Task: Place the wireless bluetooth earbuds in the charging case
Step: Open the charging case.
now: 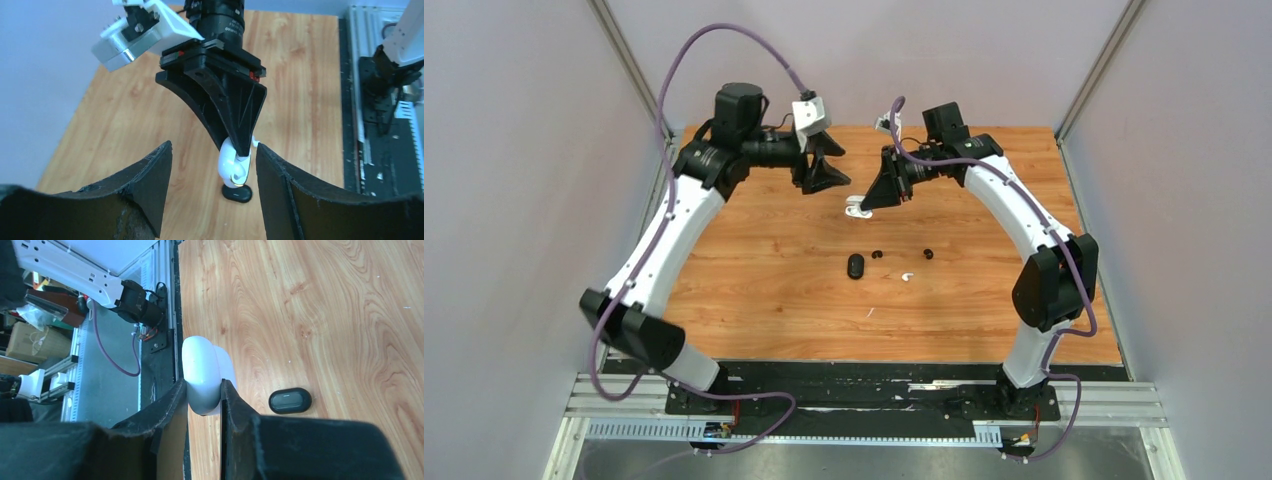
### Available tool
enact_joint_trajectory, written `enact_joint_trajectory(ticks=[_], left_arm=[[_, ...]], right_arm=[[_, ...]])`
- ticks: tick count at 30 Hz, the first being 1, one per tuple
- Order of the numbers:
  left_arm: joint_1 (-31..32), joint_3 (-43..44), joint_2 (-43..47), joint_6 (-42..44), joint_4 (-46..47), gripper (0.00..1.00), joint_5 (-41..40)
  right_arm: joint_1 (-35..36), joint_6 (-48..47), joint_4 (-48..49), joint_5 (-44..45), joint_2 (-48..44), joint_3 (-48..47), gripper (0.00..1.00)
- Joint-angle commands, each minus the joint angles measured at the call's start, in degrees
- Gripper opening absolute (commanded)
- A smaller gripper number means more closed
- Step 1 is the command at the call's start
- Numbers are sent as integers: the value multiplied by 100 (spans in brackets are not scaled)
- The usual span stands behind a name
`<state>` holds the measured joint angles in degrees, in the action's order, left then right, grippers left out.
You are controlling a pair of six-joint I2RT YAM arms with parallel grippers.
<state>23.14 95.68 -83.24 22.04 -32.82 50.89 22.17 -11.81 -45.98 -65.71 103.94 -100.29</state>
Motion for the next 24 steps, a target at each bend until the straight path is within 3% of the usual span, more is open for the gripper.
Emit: enact_joint_trajectory(ticks=[1,8,12,24], left_arm=[[-11,886,-1106,-138,-2137,68,766],[-11,975,-1474,-371,-2224,69,953],[-2,1039,-1637,-522,-2271,64,1112],[33,926,-1726,77,-2497,62,810]], right_arm=[[155,-446,-77,215,-100,-297,0],[290,-676,-139,373,-193,-298,0],[353,-694,-146,429,-229,-289,0],[371,-667,-148,267,-216,-350,0]])
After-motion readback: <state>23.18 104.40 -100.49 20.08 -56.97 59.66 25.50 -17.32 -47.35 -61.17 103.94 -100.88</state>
